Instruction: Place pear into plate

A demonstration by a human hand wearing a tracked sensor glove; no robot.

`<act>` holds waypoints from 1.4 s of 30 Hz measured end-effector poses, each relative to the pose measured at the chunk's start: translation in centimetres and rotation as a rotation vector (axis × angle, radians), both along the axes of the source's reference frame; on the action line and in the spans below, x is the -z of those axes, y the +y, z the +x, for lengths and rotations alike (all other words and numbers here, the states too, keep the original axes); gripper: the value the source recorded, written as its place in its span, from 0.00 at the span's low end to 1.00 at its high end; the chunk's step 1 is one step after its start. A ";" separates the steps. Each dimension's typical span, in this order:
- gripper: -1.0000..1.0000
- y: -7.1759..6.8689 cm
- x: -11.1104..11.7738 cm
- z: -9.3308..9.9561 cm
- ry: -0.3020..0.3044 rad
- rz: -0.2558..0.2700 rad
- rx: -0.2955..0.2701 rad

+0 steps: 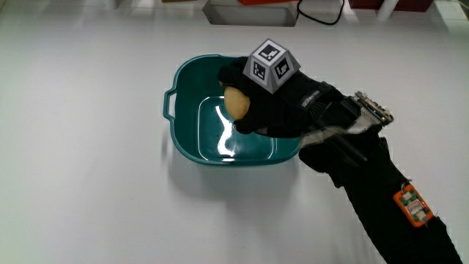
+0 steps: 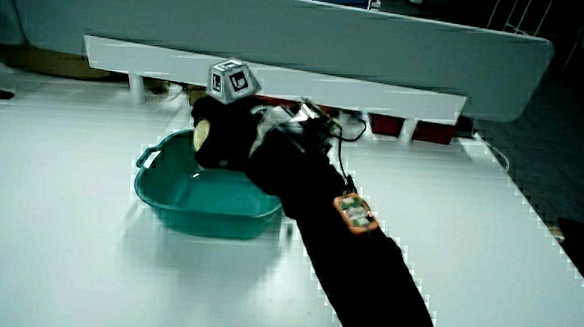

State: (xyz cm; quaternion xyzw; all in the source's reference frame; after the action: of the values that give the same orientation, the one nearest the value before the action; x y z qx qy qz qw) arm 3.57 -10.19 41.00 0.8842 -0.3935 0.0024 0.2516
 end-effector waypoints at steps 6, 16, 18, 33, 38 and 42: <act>0.50 -0.8 -1.5 0.4 0.013 -0.020 -0.037; 0.50 -1.0 -6.0 -1.2 0.026 -0.099 -0.069; 0.50 -0.9 -7.8 -1.9 0.063 -0.139 -0.053; 0.50 -0.5 -11.8 -1.7 0.132 -0.176 -0.116; 0.50 -0.2 -12.4 -2.0 0.137 -0.182 -0.110; 0.50 0.0 -12.7 -2.1 0.152 -0.182 -0.103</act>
State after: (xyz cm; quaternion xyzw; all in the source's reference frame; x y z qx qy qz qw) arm 1.51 -10.15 53.71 0.8744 -0.3254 -0.0157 0.3595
